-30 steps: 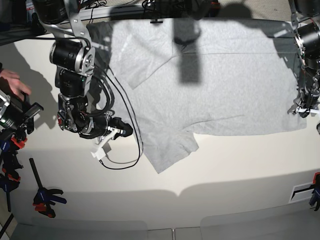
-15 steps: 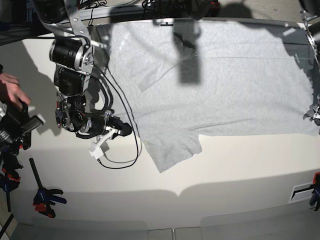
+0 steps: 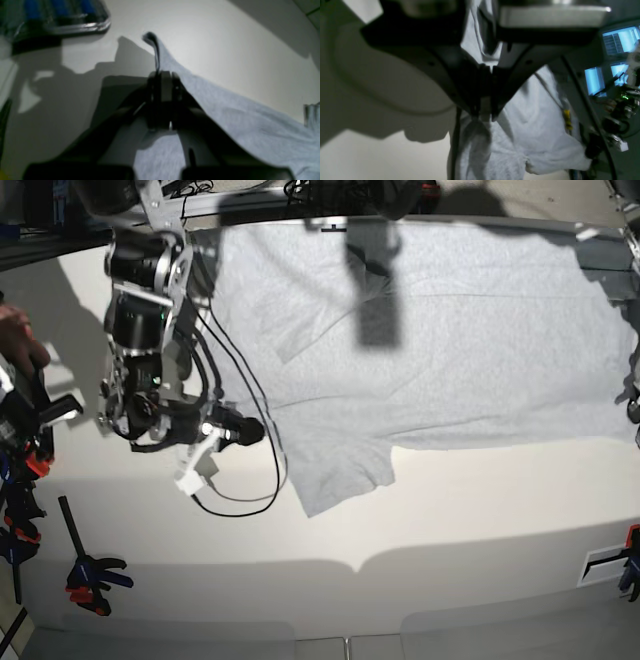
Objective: Fold the T-shirt properly
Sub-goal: 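Drag the shirt with both grippers away from the table edge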
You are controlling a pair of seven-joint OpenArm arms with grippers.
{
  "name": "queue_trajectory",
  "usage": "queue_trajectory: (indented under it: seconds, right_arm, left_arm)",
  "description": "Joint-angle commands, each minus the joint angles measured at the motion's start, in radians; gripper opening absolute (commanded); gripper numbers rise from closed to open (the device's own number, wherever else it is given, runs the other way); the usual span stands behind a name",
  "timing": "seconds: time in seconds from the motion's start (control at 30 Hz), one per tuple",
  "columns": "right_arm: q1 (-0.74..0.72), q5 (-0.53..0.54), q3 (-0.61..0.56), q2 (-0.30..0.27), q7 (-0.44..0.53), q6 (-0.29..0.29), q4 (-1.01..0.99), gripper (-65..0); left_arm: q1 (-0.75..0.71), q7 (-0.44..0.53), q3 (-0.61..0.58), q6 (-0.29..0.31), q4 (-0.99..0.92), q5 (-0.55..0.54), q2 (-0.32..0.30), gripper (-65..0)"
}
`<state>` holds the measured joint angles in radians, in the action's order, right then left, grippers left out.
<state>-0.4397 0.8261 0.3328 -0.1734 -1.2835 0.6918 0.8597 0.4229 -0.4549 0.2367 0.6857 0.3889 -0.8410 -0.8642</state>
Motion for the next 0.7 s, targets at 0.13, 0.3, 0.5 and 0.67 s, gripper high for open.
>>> queue_trajectory:
  seconds: [0.13,0.3,0.5,0.67]
  right_arm:
    - [0.11,0.127,0.001,0.006,-0.053,0.006,0.277,-65.0]
    - [0.244,0.15,0.03,0.01,-0.087,0.006,0.526,-65.0]
    - [0.404,0.156,0.082,0.01,-0.079,0.006,0.625,-65.0]
    - [0.487,0.219,0.098,0.01,-0.086,0.006,0.64,-65.0]
  left_arm:
    - [-0.043,-0.059,0.005,0.012,0.062,-0.098,-0.059,-65.0]
    - [-0.107,-0.139,0.006,0.012,0.144,-0.148,-0.087,-65.0]
    - [-0.171,-0.251,0.039,0.012,0.175,-0.218,-0.112,-65.0]
    - [-0.217,-0.393,0.142,0.012,0.175,-0.306,-0.112,-65.0]
